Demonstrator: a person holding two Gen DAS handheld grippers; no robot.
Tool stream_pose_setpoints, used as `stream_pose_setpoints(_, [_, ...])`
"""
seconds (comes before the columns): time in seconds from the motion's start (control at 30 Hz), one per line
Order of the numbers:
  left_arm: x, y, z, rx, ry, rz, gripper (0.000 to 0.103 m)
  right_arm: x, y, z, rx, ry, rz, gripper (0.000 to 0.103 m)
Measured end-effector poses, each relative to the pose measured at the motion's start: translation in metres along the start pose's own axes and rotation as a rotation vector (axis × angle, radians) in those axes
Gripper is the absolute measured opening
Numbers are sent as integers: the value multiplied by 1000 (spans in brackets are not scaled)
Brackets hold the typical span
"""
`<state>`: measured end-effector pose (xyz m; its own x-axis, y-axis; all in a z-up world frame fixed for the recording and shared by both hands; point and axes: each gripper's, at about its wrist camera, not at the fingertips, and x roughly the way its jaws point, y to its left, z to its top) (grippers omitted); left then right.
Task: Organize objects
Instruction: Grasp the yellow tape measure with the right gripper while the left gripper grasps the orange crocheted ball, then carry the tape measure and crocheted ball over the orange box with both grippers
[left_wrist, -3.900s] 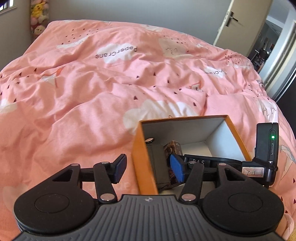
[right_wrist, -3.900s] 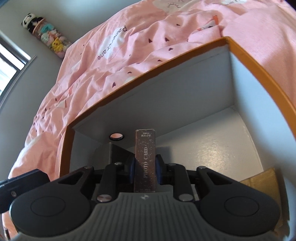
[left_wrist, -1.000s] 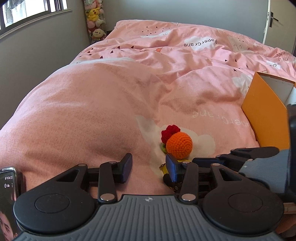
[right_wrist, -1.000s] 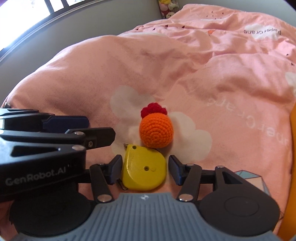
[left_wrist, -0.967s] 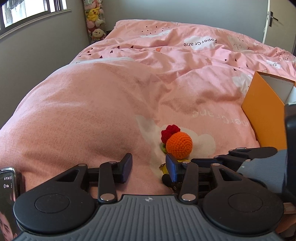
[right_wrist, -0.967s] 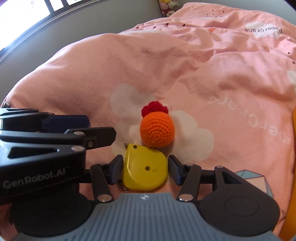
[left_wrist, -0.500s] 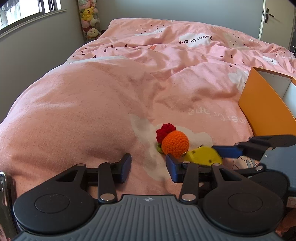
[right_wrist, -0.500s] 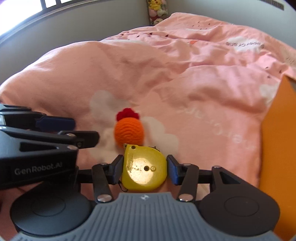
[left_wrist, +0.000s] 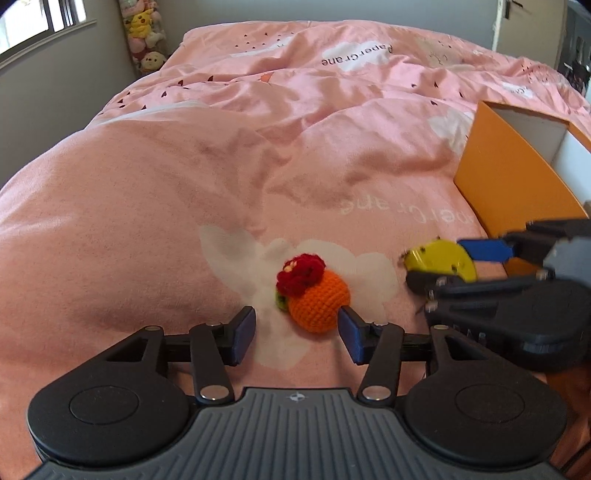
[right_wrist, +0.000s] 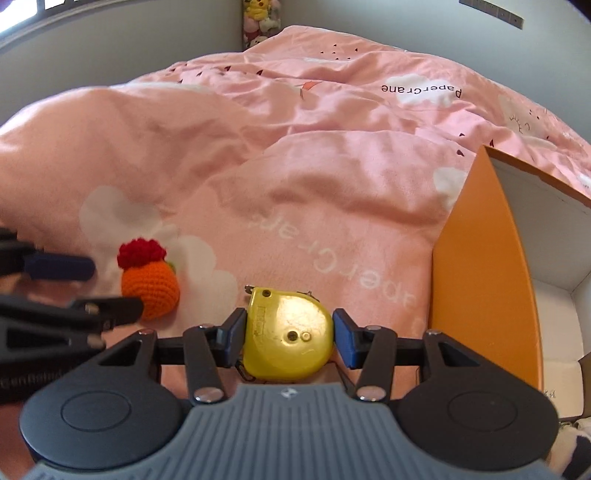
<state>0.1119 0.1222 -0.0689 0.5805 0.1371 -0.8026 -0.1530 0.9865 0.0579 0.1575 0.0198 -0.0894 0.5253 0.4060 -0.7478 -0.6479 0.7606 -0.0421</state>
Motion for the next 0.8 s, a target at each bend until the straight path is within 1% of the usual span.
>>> stream_pose_setpoints(0.07, [2,3,2,-29,-17,-12,66,2,0,-2,3,8,-10,52])
stream_pose_setpoints(0.23, [11,2,9,-39,-34,-37,67,4,-8,-3,52,21,-17,52])
stream_pose_setpoints(0.43, [28,3,9,-95,25,-90,67,4,-3,-7,28,17,-30,53])
stream_pose_setpoints(0.53, [35,6,7,-129,44,-95,62,3,-3,-8,21,13,-34,53])
stream_pose_setpoints(0.57, [34,6,7,-131,42,-100,57,3,-3,-8,21,10,-35,53])
stream_pose_setpoints(0.8, [25,4,6,-127,18,-86,54,-2,-2,-8,8,-1,-41,52])
